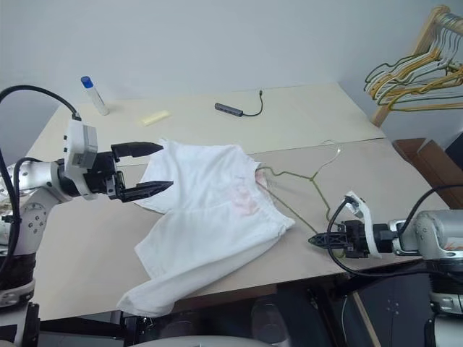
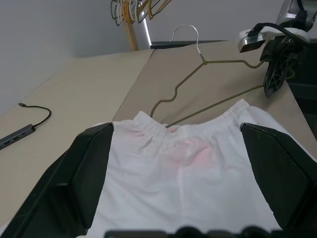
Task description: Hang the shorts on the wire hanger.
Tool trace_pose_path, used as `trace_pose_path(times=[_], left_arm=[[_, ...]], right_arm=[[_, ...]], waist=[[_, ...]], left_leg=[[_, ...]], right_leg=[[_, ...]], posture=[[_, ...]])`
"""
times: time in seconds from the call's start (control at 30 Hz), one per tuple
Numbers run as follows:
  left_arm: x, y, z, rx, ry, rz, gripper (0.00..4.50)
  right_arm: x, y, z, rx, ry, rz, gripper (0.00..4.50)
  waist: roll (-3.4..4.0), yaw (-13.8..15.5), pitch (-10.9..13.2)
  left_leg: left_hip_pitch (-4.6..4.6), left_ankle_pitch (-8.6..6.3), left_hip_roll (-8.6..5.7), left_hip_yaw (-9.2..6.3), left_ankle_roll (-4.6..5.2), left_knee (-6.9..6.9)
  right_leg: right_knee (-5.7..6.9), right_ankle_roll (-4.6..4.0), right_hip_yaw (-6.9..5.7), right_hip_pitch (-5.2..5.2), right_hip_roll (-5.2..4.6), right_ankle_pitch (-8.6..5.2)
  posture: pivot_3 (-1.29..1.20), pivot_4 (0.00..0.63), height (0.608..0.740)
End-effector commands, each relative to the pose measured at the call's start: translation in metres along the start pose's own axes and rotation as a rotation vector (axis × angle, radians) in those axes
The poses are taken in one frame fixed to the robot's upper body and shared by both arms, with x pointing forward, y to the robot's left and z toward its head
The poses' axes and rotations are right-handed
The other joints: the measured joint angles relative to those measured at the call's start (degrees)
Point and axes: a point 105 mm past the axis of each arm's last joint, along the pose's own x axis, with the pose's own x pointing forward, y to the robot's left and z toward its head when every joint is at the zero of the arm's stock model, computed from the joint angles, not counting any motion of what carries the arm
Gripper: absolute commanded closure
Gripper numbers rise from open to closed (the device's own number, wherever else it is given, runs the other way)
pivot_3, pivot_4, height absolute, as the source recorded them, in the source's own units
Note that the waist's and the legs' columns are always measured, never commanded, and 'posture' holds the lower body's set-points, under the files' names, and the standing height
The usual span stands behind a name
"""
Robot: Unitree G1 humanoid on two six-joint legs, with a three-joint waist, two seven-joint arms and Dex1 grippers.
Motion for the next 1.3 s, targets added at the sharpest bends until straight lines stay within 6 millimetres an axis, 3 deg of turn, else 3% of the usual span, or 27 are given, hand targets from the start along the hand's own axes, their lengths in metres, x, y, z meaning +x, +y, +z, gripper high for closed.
trace_pose_path(times=[0.03, 0.2, 0.33, 0.5, 0.8, 0.93, 1.0, 1.07, 1.17, 1.3], left_arm=[[-0.002, -0.001, 0.01, 0.052, -0.016, 0.006, 0.05], [-0.005, -0.002, 0.011, 0.062, -0.008, 0.015, 0.05], [-0.009, -0.003, 0.011, 0.069, 0.007, 0.027, 0.05], [-0.011, -0.003, 0.011, 0.073, 0.016, 0.032, 0.05], [-0.011, -0.001, 0.011, 0.081, 0.022, 0.026, 0.05], [-0.009, 0.001, 0.012, 0.088, 0.014, 0.035, 0.05], [-0.008, 0.004, 0.013, 0.101, 0.012, 0.049, 0.05], [-0.005, 0.011, 0.015, 0.124, 0.006, 0.07, 0.05], [0.005, 0.03, 0.023, 0.186, -0.005, 0.11, 0.05], [0.023, 0.049, 0.041, 0.295, -0.021, 0.069, 0.05]], right_arm=[[0.004, -0.01, 0.021, -0.024, -0.026, -0.055, 4.5], [0.01, -0.018, 0.043, -0.053, -0.044, -0.071, 4.5], [0.011, -0.004, 0.04, -0.123, 0.036, 0.024, 4.5], [0.017, -0.009, 0.04, -0.148, 0.093, 0.019, 4.5], [0.032, -0.017, 0.073, -0.128, 0.01, -0.028, 4.5], [0.016, -0.011, 0.086, -0.187, -0.059, -0.034, 4.5], [0.001, -0.006, 0.091, -0.327, -0.081, -0.094, 4.5], [-0.012, 0.006, 0.096, -0.505, -0.094, -0.17, 4.5], [-0.028, 0.048, 0.105, -0.802, -0.125, -0.253, 4.5], [-0.025, 0.098, 0.108, -1.085, -0.143, -0.304, 4.5]], waist=[[0.0, -0.03, 0.0], [0.0, 0.41, 0.0], [0.0, 1.5, 0.0], [0.0, 2.09, 0.0], [0.0, 3.02, 0.0], [0.01, 3.32, 0.0], [0.02, 3.54, 0.01], [0.04, 4.06, 0.02], [0.05, 4.37, 0.03], [0.05, 3.42, 0.01]], left_leg=[[0.01, 0.0, 0.0, 0.0, 0.0, 0.0], [0.0, 0.0, -0.01, -0.01, 0.0, -0.02], [-0.04, 0.0, -0.01, -0.01, 0.01, 0.0], [0.02, 0.0, -0.02, 0.01, 0.01, 0.01], [0.01, 0.0, -0.05, 0.01, 0.0, 0.0], [-0.02, 0.0, -0.06, -0.01, -0.01, 0.0], [-0.08, 0.0, -0.1, -0.01, -0.01, 0.01], [-0.13, 0.0, -0.11, -0.02, -0.01, 0.01], [-0.13, 0.0, -0.1, -0.01, -0.01, 0.02], [-0.03, 0.0, -0.01, 0.03, -0.03, 0.02]], right_leg=[[0.0, 0.0, 0.0, 0.0, 0.0, 0.0], [0.0, -0.01, 0.0, -0.01, 0.0, 0.01], [-0.02, -0.01, -0.01, -0.04, 0.0, 0.01], [0.02, -0.01, 0.0, -0.03, -0.01, 0.01], [0.02, -0.04, 0.0, -0.06, -0.01, 0.02], [0.03, -0.04, -0.01, -0.08, -0.02, 0.03], [0.03, -0.04, -0.01, -0.14, -0.06, 0.03], [0.04, -0.03, -0.03, -0.21, -0.08, 0.02], [0.08, -0.03, -0.03, -0.25, -0.07, 0.02], [0.04, -0.04, -0.03, -0.16, 0.05, 0.03]], posture=[[-0.11, 0.0, 0.74], [-0.08, 0.0, 0.74], [-0.05, 0.0, 0.74], [-0.04, 0.0, 0.74], [-0.03, 0.0, 0.74], [-0.04, 0.0, 0.74], [-0.04, 0.0, 0.74], [-0.07, 0.0, 0.74], [-0.12, 0.0, 0.74], [-0.17, 0.0, 0.74]])
